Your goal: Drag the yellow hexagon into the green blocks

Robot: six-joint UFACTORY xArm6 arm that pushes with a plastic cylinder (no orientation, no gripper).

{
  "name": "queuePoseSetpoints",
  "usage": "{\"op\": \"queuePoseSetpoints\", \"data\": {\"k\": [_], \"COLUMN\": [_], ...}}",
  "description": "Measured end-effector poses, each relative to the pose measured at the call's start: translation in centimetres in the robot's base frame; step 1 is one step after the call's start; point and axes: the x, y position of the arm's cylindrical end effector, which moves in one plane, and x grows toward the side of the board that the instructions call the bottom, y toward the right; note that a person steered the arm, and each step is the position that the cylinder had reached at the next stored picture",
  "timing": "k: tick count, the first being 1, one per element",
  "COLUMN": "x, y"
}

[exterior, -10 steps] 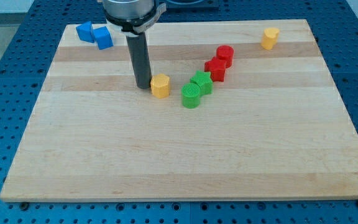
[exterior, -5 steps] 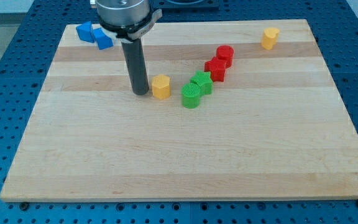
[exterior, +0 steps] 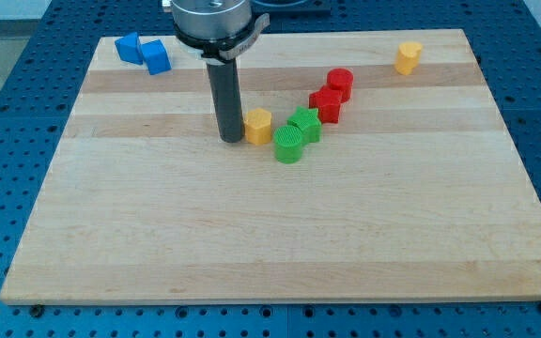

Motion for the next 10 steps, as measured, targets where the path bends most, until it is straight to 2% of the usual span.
{"op": "queuePoseSetpoints", "data": {"k": [3,10], "x": [-1.4,-1.4], "y": [0.0,1.4]}}
